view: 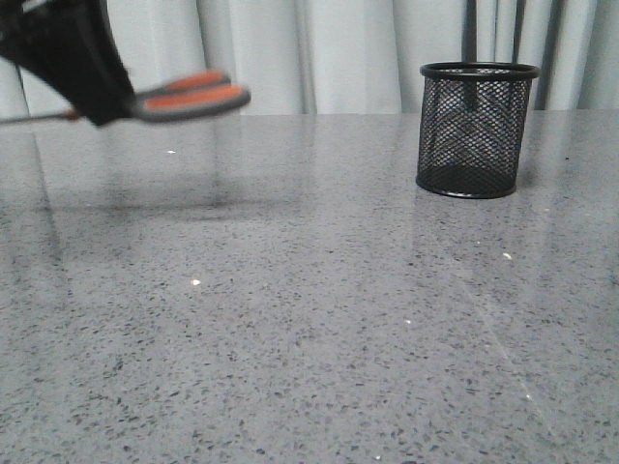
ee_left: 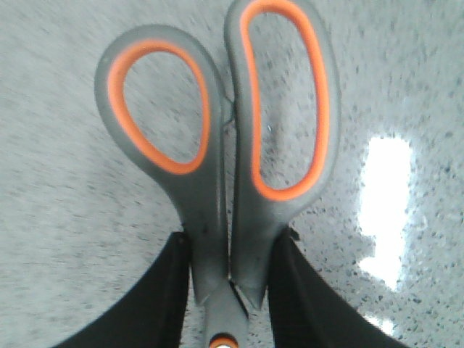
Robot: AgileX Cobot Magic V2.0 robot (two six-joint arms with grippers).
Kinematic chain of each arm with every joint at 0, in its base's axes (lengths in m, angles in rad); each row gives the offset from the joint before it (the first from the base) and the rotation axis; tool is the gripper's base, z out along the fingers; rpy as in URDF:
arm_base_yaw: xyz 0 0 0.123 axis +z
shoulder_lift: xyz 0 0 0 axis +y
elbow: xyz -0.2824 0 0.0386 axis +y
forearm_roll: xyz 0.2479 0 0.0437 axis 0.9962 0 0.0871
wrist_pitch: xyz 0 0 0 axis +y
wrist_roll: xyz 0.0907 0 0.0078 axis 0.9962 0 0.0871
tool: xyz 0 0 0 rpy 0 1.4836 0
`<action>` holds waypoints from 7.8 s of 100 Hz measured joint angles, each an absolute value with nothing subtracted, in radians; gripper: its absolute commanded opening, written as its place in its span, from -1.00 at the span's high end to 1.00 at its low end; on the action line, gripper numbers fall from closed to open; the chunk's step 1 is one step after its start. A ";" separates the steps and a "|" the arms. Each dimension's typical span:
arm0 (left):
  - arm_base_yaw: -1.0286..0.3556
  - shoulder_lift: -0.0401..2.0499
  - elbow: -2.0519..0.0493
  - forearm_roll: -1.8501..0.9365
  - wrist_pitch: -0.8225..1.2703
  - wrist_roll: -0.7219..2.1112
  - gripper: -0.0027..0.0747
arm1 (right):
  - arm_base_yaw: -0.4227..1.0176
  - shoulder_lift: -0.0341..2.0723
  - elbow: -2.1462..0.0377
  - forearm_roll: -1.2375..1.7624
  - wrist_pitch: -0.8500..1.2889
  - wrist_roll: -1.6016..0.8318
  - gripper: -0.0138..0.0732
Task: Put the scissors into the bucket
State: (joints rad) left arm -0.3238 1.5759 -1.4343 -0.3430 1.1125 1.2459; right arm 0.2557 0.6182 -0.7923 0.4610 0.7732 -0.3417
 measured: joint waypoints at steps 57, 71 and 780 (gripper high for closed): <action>-0.577 1.312 -1.434 -0.357 1.009 1.252 0.92 | 0.256 0.768 -0.821 1.358 0.703 -1.027 -0.50; -0.650 1.306 -1.433 -0.357 0.963 1.252 0.92 | 0.256 0.854 -0.876 1.374 0.735 -1.048 -0.50; -0.046 -0.002 0.000 -0.051 0.340 0.180 0.98 | 0.113 0.092 -0.448 0.298 0.311 -0.385 0.79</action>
State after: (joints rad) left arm -0.0462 -0.0016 0.0000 -0.0511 0.3401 0.1799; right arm 0.1132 0.0923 -0.4483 0.2976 0.3105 -0.3854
